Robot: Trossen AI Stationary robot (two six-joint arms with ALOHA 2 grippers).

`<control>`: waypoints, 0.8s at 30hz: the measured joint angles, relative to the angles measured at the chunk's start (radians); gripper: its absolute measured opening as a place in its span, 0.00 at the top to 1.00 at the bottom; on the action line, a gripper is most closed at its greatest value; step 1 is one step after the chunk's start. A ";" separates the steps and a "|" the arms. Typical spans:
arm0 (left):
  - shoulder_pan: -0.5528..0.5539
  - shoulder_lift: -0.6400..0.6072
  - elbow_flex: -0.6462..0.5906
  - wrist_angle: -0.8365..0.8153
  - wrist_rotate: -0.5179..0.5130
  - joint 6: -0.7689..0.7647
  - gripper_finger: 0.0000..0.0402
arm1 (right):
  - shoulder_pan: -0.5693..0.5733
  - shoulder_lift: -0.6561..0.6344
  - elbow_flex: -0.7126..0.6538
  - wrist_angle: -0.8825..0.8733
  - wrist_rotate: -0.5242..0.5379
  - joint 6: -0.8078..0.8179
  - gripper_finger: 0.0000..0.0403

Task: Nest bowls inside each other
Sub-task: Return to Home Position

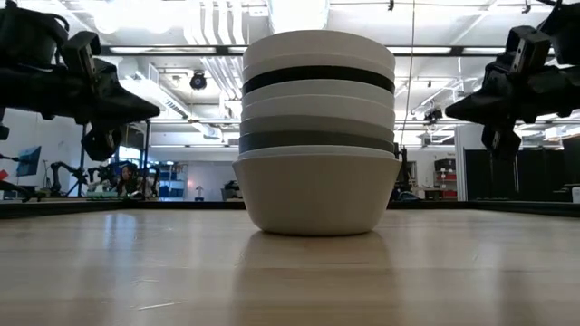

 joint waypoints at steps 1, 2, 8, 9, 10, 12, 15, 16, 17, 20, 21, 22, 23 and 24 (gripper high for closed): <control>0.000 0.005 0.000 0.000 0.000 0.000 1.00 | 0.000 0.008 0.000 0.001 0.000 0.000 0.98; 0.000 0.010 0.000 0.000 0.000 0.000 1.00 | 0.000 0.013 0.000 0.000 0.000 -0.001 0.98; 0.000 0.038 -0.001 0.000 0.000 0.000 1.00 | 0.000 0.035 0.000 0.002 0.000 -0.001 0.98; 0.000 0.041 -0.001 0.000 0.000 0.000 1.00 | 0.000 0.037 0.000 0.002 0.000 0.000 0.98; 0.000 0.044 -0.001 0.000 0.000 0.001 1.00 | 0.000 0.039 0.000 0.001 0.000 0.000 0.98; 0.000 0.051 -0.002 0.000 0.000 0.000 1.00 | 0.000 0.040 0.000 0.001 0.000 -0.001 0.98; 0.000 0.056 -0.002 0.000 0.000 0.001 1.00 | 0.000 0.040 0.000 0.001 0.000 -0.002 0.98; 0.000 0.058 -0.002 0.000 0.000 0.001 1.00 | 0.000 0.040 0.000 0.001 0.000 -0.003 0.98; 0.000 0.060 -0.002 0.000 0.000 0.001 1.00 | 0.000 0.040 0.000 0.001 0.000 -0.003 0.98; 0.000 0.064 -0.002 0.000 0.000 0.001 1.00 | 0.000 0.040 0.000 0.001 0.000 -0.003 0.98; 0.000 0.065 -0.002 0.000 0.000 0.001 1.00 | 0.000 0.040 0.000 0.001 0.000 -0.003 0.98; 0.000 0.064 -0.002 0.000 0.000 0.001 1.00 | 0.000 0.040 0.000 0.001 0.000 -0.003 0.98; 0.000 0.064 -0.002 0.000 0.000 0.001 1.00 | 0.000 0.040 0.000 0.001 0.000 -0.003 0.98; 0.000 0.064 -0.002 0.000 0.000 0.001 1.00 | 0.000 0.040 0.000 0.001 0.000 -0.003 0.98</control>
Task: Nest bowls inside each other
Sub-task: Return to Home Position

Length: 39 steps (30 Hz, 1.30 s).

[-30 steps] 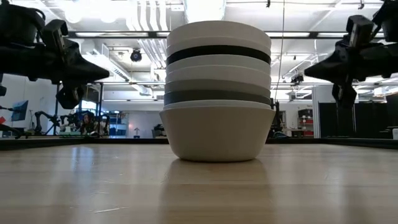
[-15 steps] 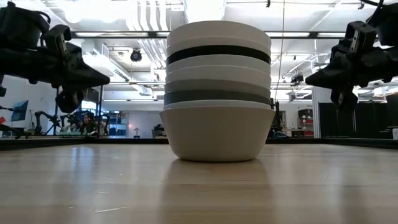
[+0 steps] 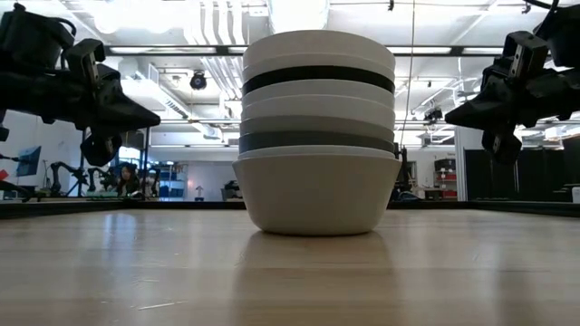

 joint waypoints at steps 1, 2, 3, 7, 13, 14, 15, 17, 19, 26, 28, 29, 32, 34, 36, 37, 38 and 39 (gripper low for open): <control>0.000 0.000 0.000 0.000 0.000 0.000 1.00 | 0.000 0.000 0.000 0.000 0.000 0.000 0.98; 0.000 -0.001 0.000 0.000 0.000 0.000 1.00 | 0.000 0.000 0.000 0.000 0.000 0.000 0.98; 0.000 -0.001 0.000 0.000 0.000 0.000 1.00 | 0.000 0.000 0.000 0.000 0.000 0.000 0.98; 0.000 0.000 0.000 0.000 0.000 0.000 1.00 | 0.000 0.000 0.000 0.000 0.000 0.000 0.98; 0.000 0.000 0.000 0.000 0.000 -0.001 1.00 | 0.000 0.000 0.000 0.000 0.000 0.000 0.98; 0.000 0.000 0.000 0.000 0.000 -0.001 1.00 | 0.000 0.000 0.000 0.000 0.000 0.000 0.98; 0.000 0.000 0.000 0.000 0.000 -0.001 1.00 | 0.000 0.000 0.000 0.000 0.000 0.000 0.98; 0.000 -0.001 0.000 0.000 0.000 -0.002 1.00 | 0.000 0.000 0.000 0.000 0.000 0.000 0.98; 0.000 0.000 0.000 0.000 0.000 -0.002 1.00 | 0.000 0.000 0.000 0.000 0.000 0.000 0.98; 0.000 0.000 0.000 0.000 0.000 -0.003 1.00 | 0.010 0.000 0.000 0.000 0.000 0.000 0.98; 0.000 0.000 0.000 0.000 0.000 -0.003 1.00 | 0.010 0.000 0.000 0.000 0.000 0.000 0.98; 0.000 0.000 0.000 0.000 0.000 -0.003 1.00 | 0.010 0.000 0.000 0.000 0.000 0.000 0.98; 0.000 -0.001 0.000 0.000 0.000 -0.003 1.00 | 0.010 0.000 0.000 0.000 0.000 0.000 0.98; 0.000 0.000 0.000 0.000 0.000 -0.003 1.00 | 0.010 0.000 0.000 0.000 0.000 0.000 0.98; 0.000 0.000 0.000 0.000 0.000 -0.003 1.00 | 0.010 0.000 0.000 0.000 0.000 0.000 0.98; 0.000 0.000 0.000 0.000 0.000 -0.003 1.00 | 0.010 0.000 0.000 0.001 0.000 0.000 0.98; 0.000 0.000 0.000 0.000 0.000 -0.003 1.00 | 0.010 0.000 0.000 0.000 0.000 0.000 0.98; 0.000 0.000 0.000 0.000 0.000 -0.003 1.00 | 0.010 0.000 0.000 0.001 0.000 0.000 0.98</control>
